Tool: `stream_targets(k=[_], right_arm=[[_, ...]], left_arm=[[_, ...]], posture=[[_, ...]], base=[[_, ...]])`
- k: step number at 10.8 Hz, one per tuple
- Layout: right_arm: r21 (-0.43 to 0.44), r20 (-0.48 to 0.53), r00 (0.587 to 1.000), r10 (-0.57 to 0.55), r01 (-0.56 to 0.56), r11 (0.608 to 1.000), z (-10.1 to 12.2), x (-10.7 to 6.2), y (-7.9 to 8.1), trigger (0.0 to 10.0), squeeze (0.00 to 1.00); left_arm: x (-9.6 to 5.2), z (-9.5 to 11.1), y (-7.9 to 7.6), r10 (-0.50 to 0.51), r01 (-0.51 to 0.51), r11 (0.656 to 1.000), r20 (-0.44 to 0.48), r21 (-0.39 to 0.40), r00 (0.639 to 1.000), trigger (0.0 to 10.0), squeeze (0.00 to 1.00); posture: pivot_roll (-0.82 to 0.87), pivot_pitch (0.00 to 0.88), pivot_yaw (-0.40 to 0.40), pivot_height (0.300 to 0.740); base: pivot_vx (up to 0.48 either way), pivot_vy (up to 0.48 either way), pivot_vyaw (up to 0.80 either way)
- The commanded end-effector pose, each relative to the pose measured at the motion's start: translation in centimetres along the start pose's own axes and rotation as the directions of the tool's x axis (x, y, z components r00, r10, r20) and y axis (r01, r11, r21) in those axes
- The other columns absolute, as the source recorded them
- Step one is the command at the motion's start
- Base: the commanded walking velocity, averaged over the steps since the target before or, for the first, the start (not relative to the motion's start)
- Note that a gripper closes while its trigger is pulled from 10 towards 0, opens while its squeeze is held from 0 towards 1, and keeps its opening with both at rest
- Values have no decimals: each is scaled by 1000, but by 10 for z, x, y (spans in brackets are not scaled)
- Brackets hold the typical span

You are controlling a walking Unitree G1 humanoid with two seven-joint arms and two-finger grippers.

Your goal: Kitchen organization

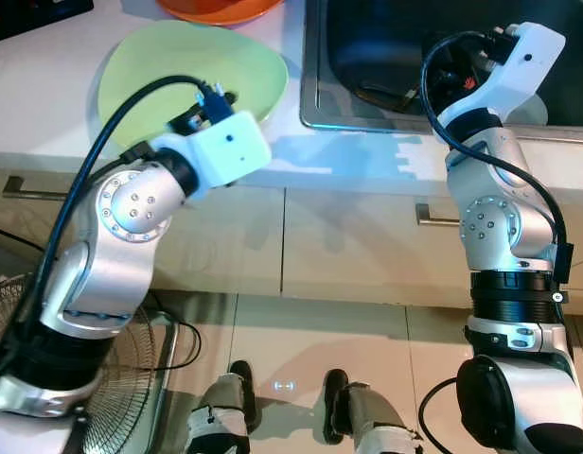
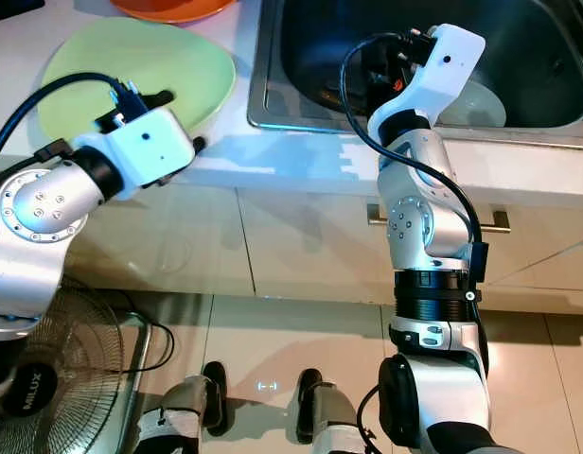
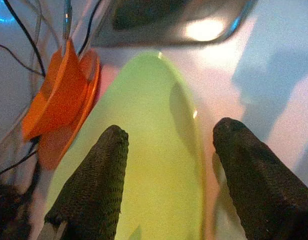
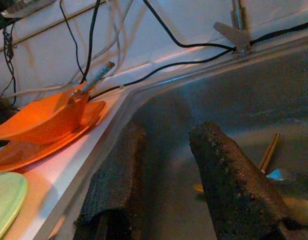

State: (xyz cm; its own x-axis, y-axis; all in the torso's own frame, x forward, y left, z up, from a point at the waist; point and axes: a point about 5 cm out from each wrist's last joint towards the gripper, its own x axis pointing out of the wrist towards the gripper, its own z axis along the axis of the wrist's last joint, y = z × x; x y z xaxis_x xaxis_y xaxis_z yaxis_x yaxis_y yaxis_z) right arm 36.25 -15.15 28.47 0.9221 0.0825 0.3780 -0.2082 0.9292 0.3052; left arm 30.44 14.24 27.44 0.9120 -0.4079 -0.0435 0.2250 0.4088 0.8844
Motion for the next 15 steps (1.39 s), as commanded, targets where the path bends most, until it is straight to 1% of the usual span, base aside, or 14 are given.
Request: stream_targets(k=[1, 2, 3, 4, 5, 6, 7, 8, 9, 11, 12, 13, 14, 15], right_arm=[[8, 4, 1000, -8, 8, 1000, 2, -3, -2, 10000, 0], [11, 0, 1000, -13, 13, 1000, 2, -4, -2, 10000, 0], [12, -3, 1000, -18, 18, 1000, 3, -4, -2, 10000, 0], [14, -6, 1000, -20, 20, 1000, 3, -5, -2, 10000, 0], [15, -10, 1000, -22, 23, 1000, 2, -4, -2, 10000, 0], [15, -11, 1000, -24, 24, 1000, 2, -4, -2, 10000, 0], [19, -16, 999, -30, 31, 999, 2, -4, -2, 10000, 0], [21, -16, 999, -33, 33, 999, 2, -3, -2, 10000, 0], [23, -16, 999, -39, 39, 999, 2, -3, -2, 10000, 0], [26, -17, 999, -45, 45, 999, 2, -3, -2, 10000, 0], [27, -18, 999, -47, 47, 999, 2, -2, -2, 10000, 0], [28, -18, 999, -49, 50, 998, 2, -2, -2, 10000, 0], [26, -19, 998, -52, 53, 998, 2, -2, -2, 10000, 0], [25, -19, 998, -55, 56, 998, 2, -2, -3, 10000, 0]], left_arm=[[0, -1, -4, -22, 23, 1000, -17, 21, 1000, 10000, 0], [1, -9, -3, -25, 32, 995, -79, 93, 997, 10000, 0], [2, -11, -4, -29, 43, 990, -106, 135, 994, 10000, 0], [5, -14, -6, -39, 70, 976, -150, 206, 988, 10000, 0], [8, -15, -9, -42, 85, 967, -179, 240, 983, 10000, 0], [9, -16, -10, -42, 90, 964, -190, 250, 981, 10000, 0], [14, -20, -12, -19, 90, 954, -244, 285, 969, 10000, 0], [15, -24, -12, -12, 98, 950, -277, 297, 961, 10000, 0], [15, -34, -11, 7, 119, 938, -359, 326, 933, 10000, 0], [16, -42, -7, 46, 100, 936, -398, 337, 916, 10000, 0], [17, -46, -10, 41, 109, 937, -414, 333, 909, 10000, 0], [18, -50, -15, 20, 133, 936, -425, 326, 905, 0, 0], [18, -50, -19, -3, 154, 935, -427, 321, 904, 0, 0], [19, -47, -18, 4, 139, 938, -413, 317, 911, 0, 0]], posture=[[194, 296, -19, 740], [191, 293, -17, 740], [190, 290, -16, 740], [189, 288, -15, 740], [187, 290, -16, 740], [187, 290, -16, 740], [184, 295, -19, 740], [184, 298, -19, 740], [184, 299, -20, 740], [186, 300, -20, 740], [185, 300, -20, 740], [182, 301, -20, 740], [181, 301, -22, 740], [184, 300, -24, 740]], base=[[0, 0, 0], [0, 0, 0], [0, 0, 0], [0, 0, 0], [0, 0, 0], [0, 0, 0], [0, 0, 0], [0, 0, 0], [0, 0, 0], [0, 0, 0], [0, 0, 0], [0, 0, 0], [0, 0, 0], [0, 0, 0]])
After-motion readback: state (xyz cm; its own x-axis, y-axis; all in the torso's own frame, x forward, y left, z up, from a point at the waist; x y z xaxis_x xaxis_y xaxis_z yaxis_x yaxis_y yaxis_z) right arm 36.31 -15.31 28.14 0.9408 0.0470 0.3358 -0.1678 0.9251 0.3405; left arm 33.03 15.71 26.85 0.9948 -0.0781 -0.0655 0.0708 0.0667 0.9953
